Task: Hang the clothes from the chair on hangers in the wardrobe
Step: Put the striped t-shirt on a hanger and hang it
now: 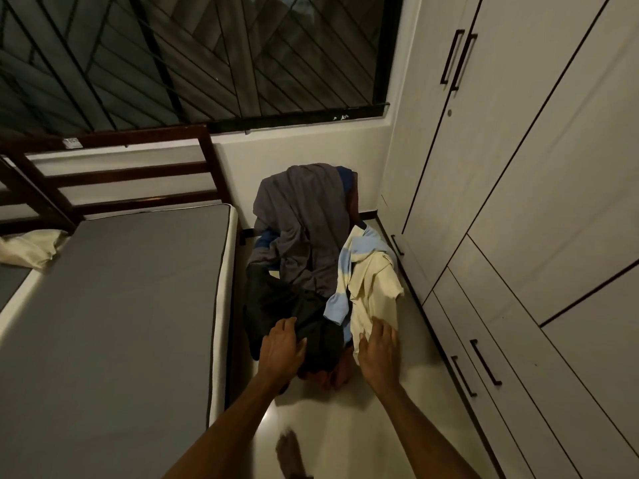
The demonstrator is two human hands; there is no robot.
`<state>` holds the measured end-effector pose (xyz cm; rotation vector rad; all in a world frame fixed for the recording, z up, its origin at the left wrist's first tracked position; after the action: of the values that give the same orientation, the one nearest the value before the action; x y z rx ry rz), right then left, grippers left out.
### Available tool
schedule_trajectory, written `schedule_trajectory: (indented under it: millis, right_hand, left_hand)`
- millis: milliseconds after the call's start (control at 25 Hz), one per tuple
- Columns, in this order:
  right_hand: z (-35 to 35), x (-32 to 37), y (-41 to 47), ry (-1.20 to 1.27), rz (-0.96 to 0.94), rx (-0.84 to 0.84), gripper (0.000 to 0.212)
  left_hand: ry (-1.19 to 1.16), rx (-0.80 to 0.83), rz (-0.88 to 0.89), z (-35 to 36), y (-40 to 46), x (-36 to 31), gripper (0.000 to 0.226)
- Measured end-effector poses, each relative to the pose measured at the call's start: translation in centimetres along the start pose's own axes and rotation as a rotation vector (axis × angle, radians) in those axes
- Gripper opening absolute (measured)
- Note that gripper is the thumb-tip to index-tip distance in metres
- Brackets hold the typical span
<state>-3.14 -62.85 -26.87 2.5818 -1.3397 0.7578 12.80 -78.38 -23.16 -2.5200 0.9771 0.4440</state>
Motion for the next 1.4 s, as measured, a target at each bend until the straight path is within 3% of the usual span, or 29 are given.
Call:
schedule_trajectory:
  millis: [240,360,520,680,760,880,1000,1120,1160,1280,1400]
  right_hand:
    - [1.9,2.3,9.5,-0.027,0.093,-0.056,0.035]
    - [2.3,3.3,14.1,0.011,0.153,-0.087,0.041]
    - [3.8,3.8,20.0,0.001,0.132,-0.083,0.029]
    - [6.8,1.1,28.6,-0.017,0.205,0.063,0.056]
    - [9.2,-1.0,33.5,-0.054,0.19,0.017,0.07]
    - [9.2,-1.7,41.3,-0.116,0.201,0.15,0.057]
    - [9.7,-2.5,47.5,-0.201,0.115,0.153,0.06]
    - [10.8,-4.1,51.2,-0.385,0.114,0.332,0.077]
    - [11.1,-4.6,51.6,-0.449,0.108,0.361,0.073]
    - [11.0,-5.7,52.9,-0.525,0.05,0.244,0.034]
    - [10.2,-6.6,52.9,-0.278,0.047,0.22,0.018]
  left_hand:
    - [-0.002,0.06,0.069,-1.1,13.3,1.3,0.057]
    - [-0.005,0.116,0.132,-1.0,19.0,1.3,0.05]
    - [0.014,0.219,0.181,-0.4,25.2,1.0,0.043]
    - [-0.011,0.333,0.212,1.9,31.3,0.6,0.052]
    - [-0.045,0.363,0.171,3.3,34.0,0.6,0.059]
    - [-0.066,0.372,0.109,5.2,37.5,0.1,0.062]
    - [-0.096,0.385,0.086,6.7,40.2,-0.6,0.061]
    - [-0.159,0.39,0.087,7.8,43.2,-1.5,0.06]
    - [-0.162,0.389,0.082,8.2,44.0,-1.8,0.06]
    - [-0.163,0.427,0.085,8.6,45.5,-2.8,0.069]
    - [-0.155,0.431,0.111,9.1,46.6,-3.7,0.065]
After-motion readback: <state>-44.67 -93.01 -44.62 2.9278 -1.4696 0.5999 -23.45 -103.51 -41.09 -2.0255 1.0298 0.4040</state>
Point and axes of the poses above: each hand's wrist, its own y-axis towards the middle knuckle, its own z-axis out of the palm, x = y × z, the point moved 1 cm from there along y, towards the middle knuckle, and after that the axes turned 6 degrees about x, right-handed, at the moved point
